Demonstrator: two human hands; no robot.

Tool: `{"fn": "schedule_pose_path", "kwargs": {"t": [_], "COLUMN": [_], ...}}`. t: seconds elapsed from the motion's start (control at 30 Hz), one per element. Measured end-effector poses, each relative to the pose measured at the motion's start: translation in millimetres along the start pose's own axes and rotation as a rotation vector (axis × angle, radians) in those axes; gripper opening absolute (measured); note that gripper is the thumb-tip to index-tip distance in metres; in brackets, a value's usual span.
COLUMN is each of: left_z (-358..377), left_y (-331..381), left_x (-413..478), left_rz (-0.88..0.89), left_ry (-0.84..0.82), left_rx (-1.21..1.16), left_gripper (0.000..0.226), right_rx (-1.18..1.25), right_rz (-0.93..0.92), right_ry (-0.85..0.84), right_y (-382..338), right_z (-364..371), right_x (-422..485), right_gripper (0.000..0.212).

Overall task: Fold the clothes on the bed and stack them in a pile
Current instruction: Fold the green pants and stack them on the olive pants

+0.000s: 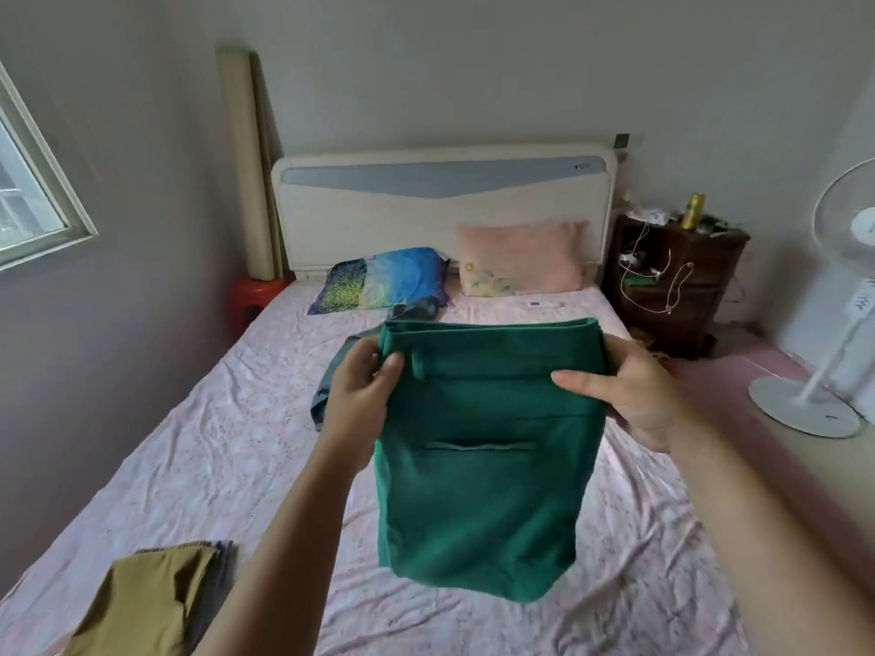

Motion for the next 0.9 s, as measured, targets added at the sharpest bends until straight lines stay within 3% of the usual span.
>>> {"fn": "schedule_pose_path", "kwargs": {"t": [0.1, 0.2, 0.3, 0.4, 0.57, 0.73, 0.9], "left_z": [-21.9, -30.9, -27.2, -27.1, -38.1, -52.9, -65.5], "left_y": [22.1, 49.5, 64.7, 36.7, -116.8, -304.4, -442.1], "left_x": [-19.1, -36.3, -41.5, -27.9, -5.2, -18.7, -6.9], "left_rz": [0.004, -0.055, -0.036, -0.128, -0.47, -0.806, -0.854], "left_ry": [-0.055, -0.205, -0.167, -0.084, 0.063, 0.099, 0.08], "left_rx": [-0.177, -0.401, -0.398, -0.299, 0.068, 0.474, 0.657], "left_gripper": [0.01, 0.026, 0.018, 0.013, 0.012, 0.012, 0.008], "right_rx": [0.1, 0.231, 0.289, 0.237, 0.084, -0.188, -0.372], "right_rz": [-0.034, 0.005, 0.06, 0.203, 0.548, 0.871, 0.889], "right_ry": [-0.04, -0.06, -0.017, 0.025, 0.095, 0.069, 0.138], "right_y": [-13.7, -37.6, -47.3, -18.0, 128.9, 315.2, 463.3], "right_z": [6.2, 18.8, 23.5, 21.3, 29.3, 32.1, 38.7], "right_x": [-30.2, -53.7, -51.1, -27.6, 16.4, 22.3, 45.9], "right_gripper": [0.054, 0.03, 0.024, 0.025, 0.028, 0.025, 0.018]}}
Point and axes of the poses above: each hand's wrist, its own x-axis towards the middle knuckle, its own z-axis out of the palm, y = z × x, the point moved 2 cm from there along x, towards the middle knuckle, and after that the axes turned 13 degrees about y, right-handed, at the moved point
